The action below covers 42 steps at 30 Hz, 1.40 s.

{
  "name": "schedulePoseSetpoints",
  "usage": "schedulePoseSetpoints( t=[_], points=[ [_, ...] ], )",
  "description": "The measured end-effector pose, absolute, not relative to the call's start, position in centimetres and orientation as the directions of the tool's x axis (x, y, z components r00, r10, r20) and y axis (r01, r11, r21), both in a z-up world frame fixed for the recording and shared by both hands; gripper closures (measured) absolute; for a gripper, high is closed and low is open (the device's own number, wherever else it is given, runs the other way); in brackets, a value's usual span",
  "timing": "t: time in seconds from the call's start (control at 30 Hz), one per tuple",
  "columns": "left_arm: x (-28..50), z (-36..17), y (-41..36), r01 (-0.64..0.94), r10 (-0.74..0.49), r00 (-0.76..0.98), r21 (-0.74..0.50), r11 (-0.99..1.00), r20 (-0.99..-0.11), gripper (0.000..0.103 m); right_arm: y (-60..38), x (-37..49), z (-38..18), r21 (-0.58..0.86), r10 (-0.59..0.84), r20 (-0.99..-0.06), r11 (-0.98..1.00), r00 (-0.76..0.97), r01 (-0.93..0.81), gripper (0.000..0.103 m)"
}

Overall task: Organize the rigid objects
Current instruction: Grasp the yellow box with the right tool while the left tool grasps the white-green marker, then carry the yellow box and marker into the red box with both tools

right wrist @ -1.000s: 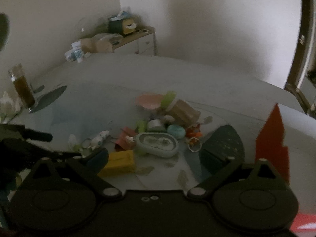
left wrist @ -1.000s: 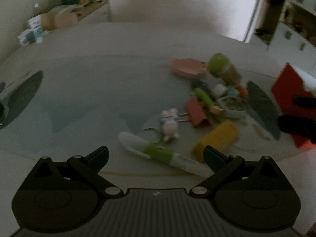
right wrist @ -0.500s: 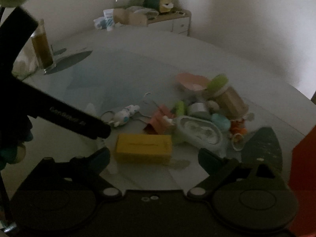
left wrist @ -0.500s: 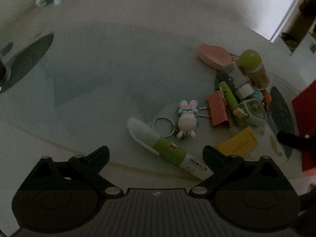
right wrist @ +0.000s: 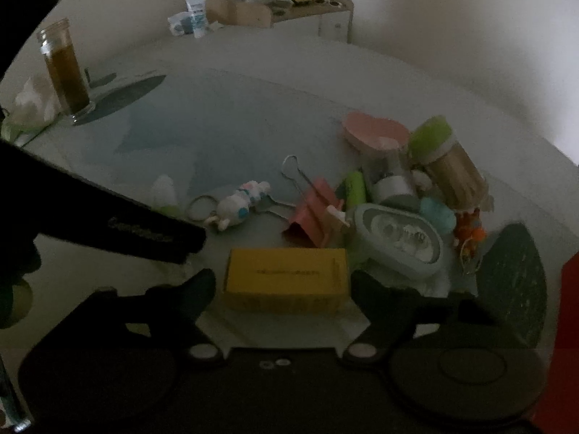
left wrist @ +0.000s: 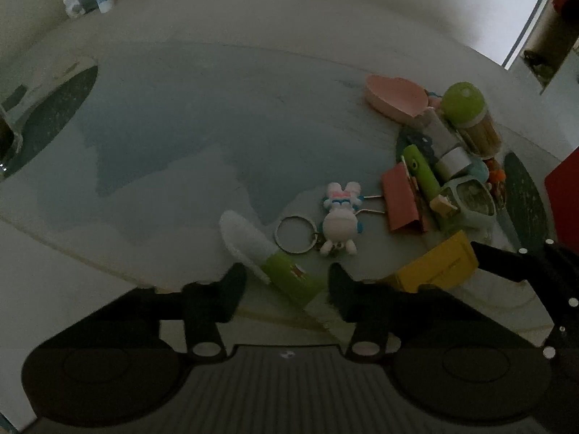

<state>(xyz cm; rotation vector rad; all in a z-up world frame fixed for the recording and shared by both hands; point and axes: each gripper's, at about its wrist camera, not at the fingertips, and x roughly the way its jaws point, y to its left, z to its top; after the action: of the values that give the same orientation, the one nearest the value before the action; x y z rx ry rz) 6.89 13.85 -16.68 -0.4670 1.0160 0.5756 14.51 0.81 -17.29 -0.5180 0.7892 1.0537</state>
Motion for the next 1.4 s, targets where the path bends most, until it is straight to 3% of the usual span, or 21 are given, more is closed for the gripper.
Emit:
schedulePoseSetpoints(
  t=[0.23,0.73,1.4],
  points=[
    [6.0,-16.6,14.2,-0.642,0.216,0.41,-0.112,0.758,-0.886,0.085,0.9,14.3,-17.2,-0.022,0.542,-0.788,0.45,0.293,-0.893,0.034],
    [3.5,-13.9,13.5,-0.582,0.187,0.478,-0.151,0.799,-0.858,0.086,-2.5,12.2,-13.7,-0.047,0.539,-0.753,0.526,0.376,-0.849,0.034],
    [10.2,-4.9,3.5,-0.222,-0.029,0.638,-0.22,0.95,-0.77,0.086,-15.2,17.2,-5.1,-0.103,0.442,-0.633,0.766,0.635,-0.635,0.034]
  ],
)
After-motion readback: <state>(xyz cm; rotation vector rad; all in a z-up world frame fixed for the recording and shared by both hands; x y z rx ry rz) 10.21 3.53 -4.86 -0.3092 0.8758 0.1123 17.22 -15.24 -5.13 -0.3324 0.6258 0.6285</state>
